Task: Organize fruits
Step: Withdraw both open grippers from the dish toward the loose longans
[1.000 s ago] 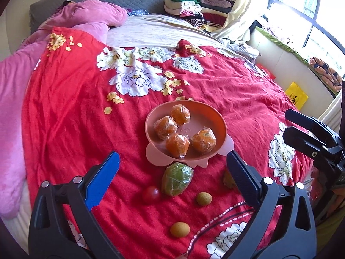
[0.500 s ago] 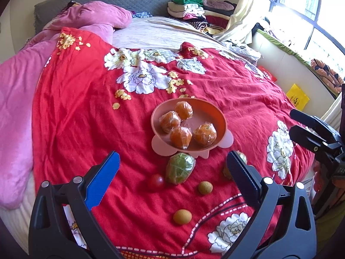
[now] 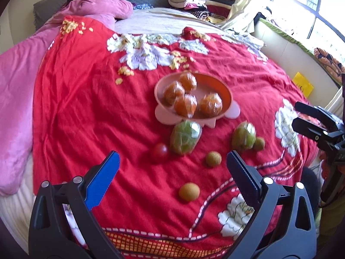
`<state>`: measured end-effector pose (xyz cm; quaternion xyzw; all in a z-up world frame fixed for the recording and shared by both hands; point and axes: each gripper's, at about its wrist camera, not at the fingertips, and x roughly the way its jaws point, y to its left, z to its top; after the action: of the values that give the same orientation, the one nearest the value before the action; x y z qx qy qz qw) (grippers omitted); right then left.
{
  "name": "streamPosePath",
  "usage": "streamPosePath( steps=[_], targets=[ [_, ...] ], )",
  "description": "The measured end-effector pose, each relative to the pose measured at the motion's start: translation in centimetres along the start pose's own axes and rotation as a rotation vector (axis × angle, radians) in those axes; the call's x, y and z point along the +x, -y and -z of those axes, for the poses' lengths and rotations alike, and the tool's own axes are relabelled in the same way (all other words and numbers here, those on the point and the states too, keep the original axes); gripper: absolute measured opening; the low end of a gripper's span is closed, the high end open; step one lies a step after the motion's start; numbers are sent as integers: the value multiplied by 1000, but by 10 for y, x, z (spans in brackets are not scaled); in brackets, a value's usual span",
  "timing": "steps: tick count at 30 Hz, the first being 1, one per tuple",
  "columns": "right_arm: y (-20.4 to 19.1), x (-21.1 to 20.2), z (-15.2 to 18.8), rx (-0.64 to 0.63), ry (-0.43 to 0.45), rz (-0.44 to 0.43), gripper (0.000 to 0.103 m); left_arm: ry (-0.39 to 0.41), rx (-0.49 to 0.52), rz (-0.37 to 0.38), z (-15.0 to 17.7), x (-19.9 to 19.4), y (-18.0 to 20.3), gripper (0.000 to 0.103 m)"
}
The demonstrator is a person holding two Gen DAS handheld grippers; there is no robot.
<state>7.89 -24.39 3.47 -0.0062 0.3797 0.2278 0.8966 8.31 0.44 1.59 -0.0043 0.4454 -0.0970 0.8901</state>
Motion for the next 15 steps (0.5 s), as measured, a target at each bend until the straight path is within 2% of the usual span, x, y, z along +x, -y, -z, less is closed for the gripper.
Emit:
streamPosePath(
  steps=[6,15],
  targets=[
    [1,4,13,1,-20,11,98,-36,3,0,21,8,3,93],
    [-3,7,25,-8,-38,20,98,-47,10,1,33,11,5,93]
  ],
)
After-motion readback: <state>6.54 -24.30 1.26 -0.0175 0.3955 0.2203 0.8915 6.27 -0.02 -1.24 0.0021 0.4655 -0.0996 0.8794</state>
